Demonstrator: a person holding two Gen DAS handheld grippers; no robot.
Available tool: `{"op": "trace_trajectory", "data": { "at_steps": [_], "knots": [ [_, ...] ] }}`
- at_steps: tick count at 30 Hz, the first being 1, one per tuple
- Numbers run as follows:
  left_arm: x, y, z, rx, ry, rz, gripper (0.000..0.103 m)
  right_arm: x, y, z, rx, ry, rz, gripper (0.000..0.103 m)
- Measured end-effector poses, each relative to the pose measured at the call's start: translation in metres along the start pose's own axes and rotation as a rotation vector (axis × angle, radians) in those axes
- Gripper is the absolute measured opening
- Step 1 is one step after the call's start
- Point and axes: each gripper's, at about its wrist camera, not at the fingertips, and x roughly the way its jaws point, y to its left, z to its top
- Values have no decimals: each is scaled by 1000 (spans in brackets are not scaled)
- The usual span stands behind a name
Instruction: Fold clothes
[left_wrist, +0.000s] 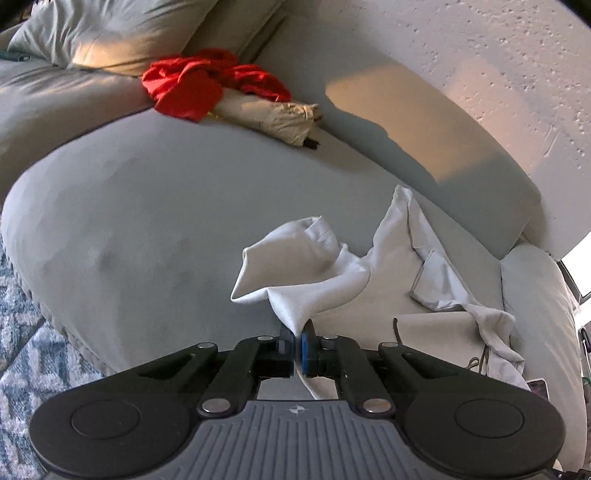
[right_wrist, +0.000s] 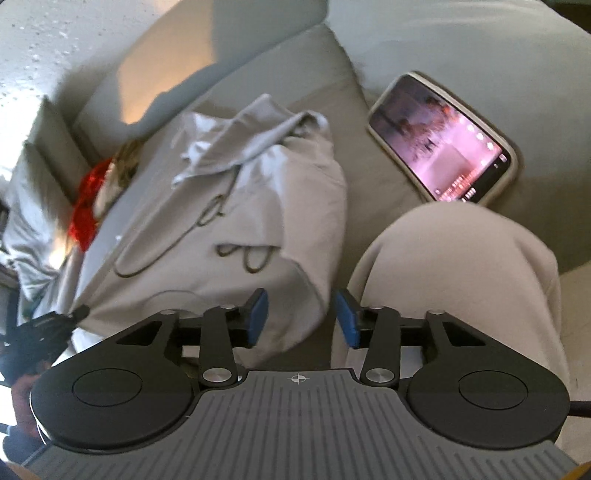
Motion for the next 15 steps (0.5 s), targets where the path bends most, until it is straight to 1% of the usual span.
{"op": "trace_trajectory", "data": {
  "at_steps": [2,4,6,8,12,13,15],
  "knots": [
    [2,-1,-1,-3,1,-4,4,0,0,-3,-15,-36,-35,53],
    [3,-2,-2,1,-2,-7,4,2,5,-6,-74,-77,-69,53],
    [4,-2,-2,1,-1,-8,4,9,14,-13,-190,-140,-132,52],
    [5,-1,-3,-6,2,-9,4,16,20,-19,-270,-168,-165,47],
    [7,1,-4,-18,10,-10,4,27,26,-20,-276,-207,-188,44],
    [8,0,-4,-18,14,-10,4,30,27,-20,-273,-217,-195,41],
    [10,0,-4,-24,28,-12,4,38,24,-17,-242,-205,-221,19]
  ]
}}
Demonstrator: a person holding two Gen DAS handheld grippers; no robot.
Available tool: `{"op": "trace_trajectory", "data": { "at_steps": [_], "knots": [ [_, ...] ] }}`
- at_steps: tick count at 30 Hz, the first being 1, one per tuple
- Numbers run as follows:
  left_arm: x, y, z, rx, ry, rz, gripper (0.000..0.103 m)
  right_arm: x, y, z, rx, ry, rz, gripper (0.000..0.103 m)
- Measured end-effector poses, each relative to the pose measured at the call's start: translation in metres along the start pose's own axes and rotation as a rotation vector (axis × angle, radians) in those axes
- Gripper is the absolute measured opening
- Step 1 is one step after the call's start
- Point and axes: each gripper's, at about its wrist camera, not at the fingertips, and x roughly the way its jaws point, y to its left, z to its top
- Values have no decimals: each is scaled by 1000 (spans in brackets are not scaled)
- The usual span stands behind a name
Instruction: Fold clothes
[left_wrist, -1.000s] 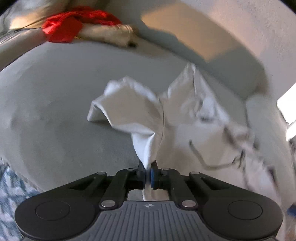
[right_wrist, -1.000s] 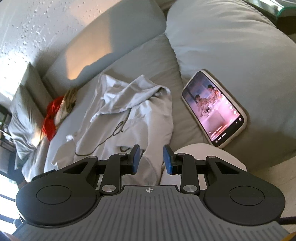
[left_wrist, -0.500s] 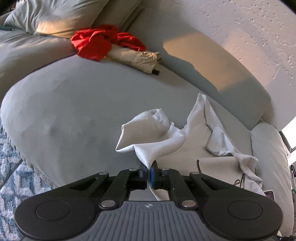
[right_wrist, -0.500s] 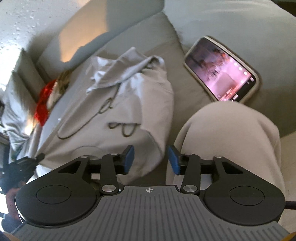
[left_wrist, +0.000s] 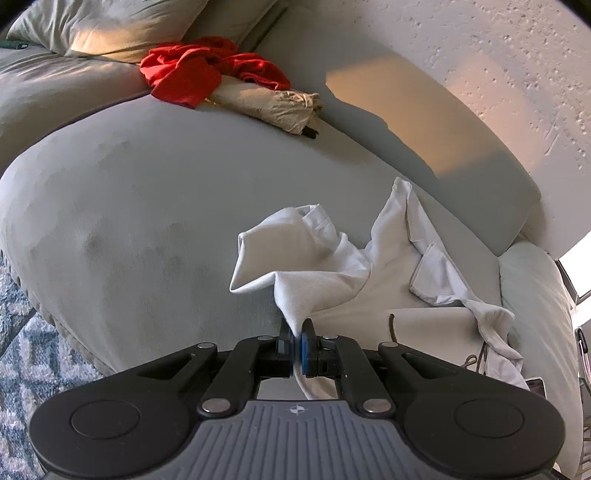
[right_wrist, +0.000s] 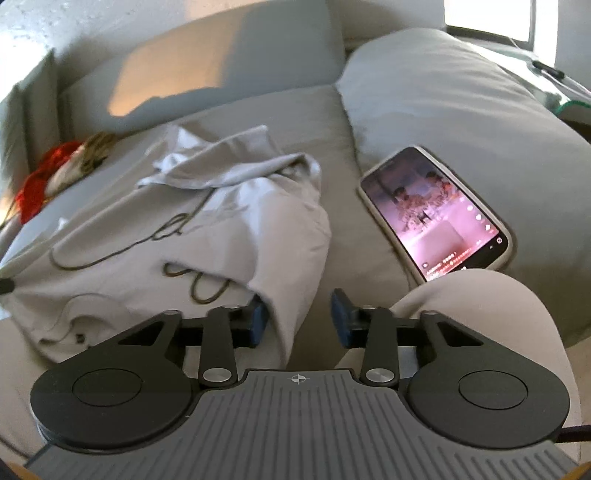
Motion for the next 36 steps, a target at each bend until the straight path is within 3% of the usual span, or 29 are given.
{"op": "trace_trajectory", "data": {
  "at_steps": [1,3,5,8,10,12,14,17,20,23,26,28,29,31,33,36],
  "knots": [
    [0,0,1,-6,12,-7,3,5,-2,1,16,17,-15,1],
    [-4,-5,4,-9,49,-43,2,7,-8,6,72,57,2,1],
    [-19,-18,13,17,85,-135,2,5,-17,14,159,106,56,1],
    [-64,-40,42,37,58,-275,1,-14,-51,43,481,196,284,1],
    [-107,-55,68,27,-12,-384,1,-38,-65,65,603,183,429,1],
    [-153,-66,91,2,-98,-496,0,-79,-71,91,626,95,539,1],
    [-206,-76,109,-36,-236,-622,0,-128,-76,119,630,-28,651,1],
    [-277,-82,117,-100,-451,-724,1,-216,-93,149,647,-318,791,1],
    [-313,-85,114,-159,-508,-754,1,-281,-106,157,639,-538,785,1],
    [-346,-94,98,-103,-588,-773,1,-311,-106,162,598,-564,797,1],
    [-367,-105,86,-48,-659,-682,1,-350,-98,158,506,-670,781,1],
    [-375,-100,86,-87,-643,-754,0,-362,-90,160,467,-667,768,1],
    [-385,-99,81,-76,-687,-790,0,-366,-90,161,477,-651,796,1],
    [-408,-105,70,-14,-808,-775,1,-384,-91,155,472,-723,852,1],
    [-417,-113,75,16,-826,-770,1,-400,-85,150,426,-801,797,1],
    [-425,-119,79,48,-863,-780,1,-404,-79,161,403,-772,752,1]
  ]
}}
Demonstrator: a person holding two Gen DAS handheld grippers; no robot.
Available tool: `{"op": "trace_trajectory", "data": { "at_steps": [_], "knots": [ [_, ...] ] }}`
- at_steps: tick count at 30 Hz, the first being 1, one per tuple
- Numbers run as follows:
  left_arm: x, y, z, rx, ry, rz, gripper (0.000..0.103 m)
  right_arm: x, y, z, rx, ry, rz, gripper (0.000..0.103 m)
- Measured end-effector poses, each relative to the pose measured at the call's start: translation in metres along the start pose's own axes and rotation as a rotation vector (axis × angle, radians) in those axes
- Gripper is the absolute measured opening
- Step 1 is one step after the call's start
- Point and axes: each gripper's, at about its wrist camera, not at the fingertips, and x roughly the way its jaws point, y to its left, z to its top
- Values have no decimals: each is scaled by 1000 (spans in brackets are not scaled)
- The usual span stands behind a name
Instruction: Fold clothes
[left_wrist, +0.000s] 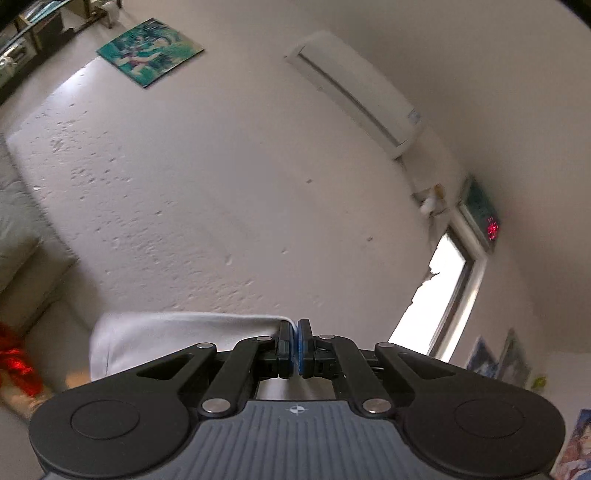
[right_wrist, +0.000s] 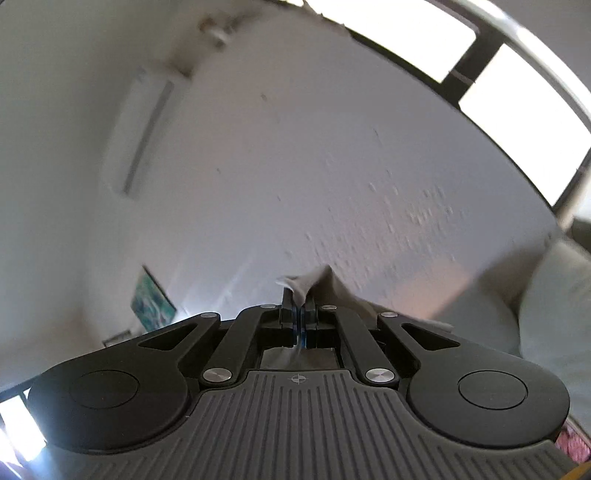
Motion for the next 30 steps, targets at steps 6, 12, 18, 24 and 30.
{"op": "trace_trajectory", "data": {
  "at_steps": [6,12,18,24,30],
  "knots": [
    [-13,1,-19,65,-63,16,1,-7,12,4,-56,-30,20,1],
    [-37,4,-27,67,-99,30,1,-34,20,1,-147,14,55,1],
    [-8,13,-28,96,-51,70,1,-23,21,11,-152,24,81,1],
    [82,72,-51,56,171,195,1,56,-26,-11,-88,206,-116,1],
    [234,177,-85,-10,357,386,0,198,-102,-41,-9,316,-295,1]
  ]
}}
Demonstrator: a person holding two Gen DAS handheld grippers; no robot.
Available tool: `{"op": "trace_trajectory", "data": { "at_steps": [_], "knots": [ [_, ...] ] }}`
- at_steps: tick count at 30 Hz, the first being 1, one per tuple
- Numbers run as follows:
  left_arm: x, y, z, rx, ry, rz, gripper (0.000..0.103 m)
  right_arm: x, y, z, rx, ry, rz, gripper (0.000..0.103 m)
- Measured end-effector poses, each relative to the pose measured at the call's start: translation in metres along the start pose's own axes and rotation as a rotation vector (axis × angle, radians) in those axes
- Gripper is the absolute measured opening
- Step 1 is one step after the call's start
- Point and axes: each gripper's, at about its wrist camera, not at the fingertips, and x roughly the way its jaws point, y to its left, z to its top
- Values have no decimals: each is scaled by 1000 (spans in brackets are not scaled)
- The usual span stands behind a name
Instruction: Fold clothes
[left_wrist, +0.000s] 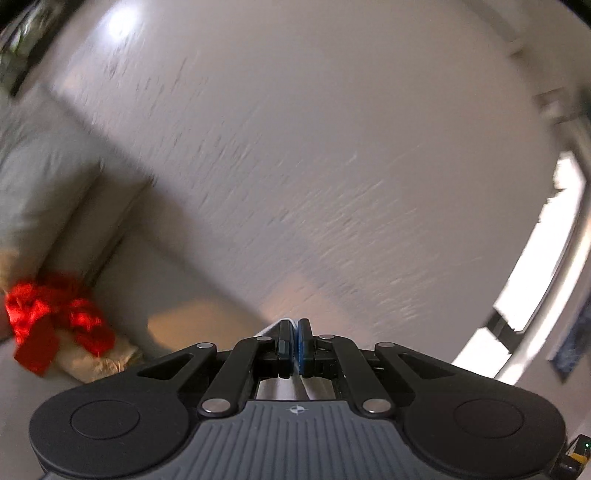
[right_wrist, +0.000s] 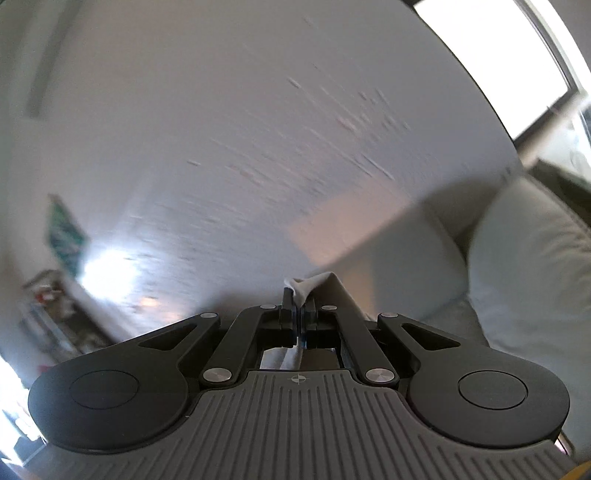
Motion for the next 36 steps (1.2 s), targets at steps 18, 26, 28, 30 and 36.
{"op": "trace_trajectory", "data": {
  "at_steps": [18,26,28,30,36],
  "knots": [
    [16,67,-123,-49,-1,75,0,146,-78,-17,67,78,-80,1],
    [2,138,-238,-184,216,268,0,161,-196,-157,253,333,-291,1],
    [-6,143,-247,-195,227,285,0,157,-208,-179,267,374,-327,1],
    [-16,145,-251,-200,226,296,0,149,-212,-192,252,391,-350,1],
    [-46,125,-242,-131,193,304,0,117,-208,-196,228,354,-386,1]
  ]
}}
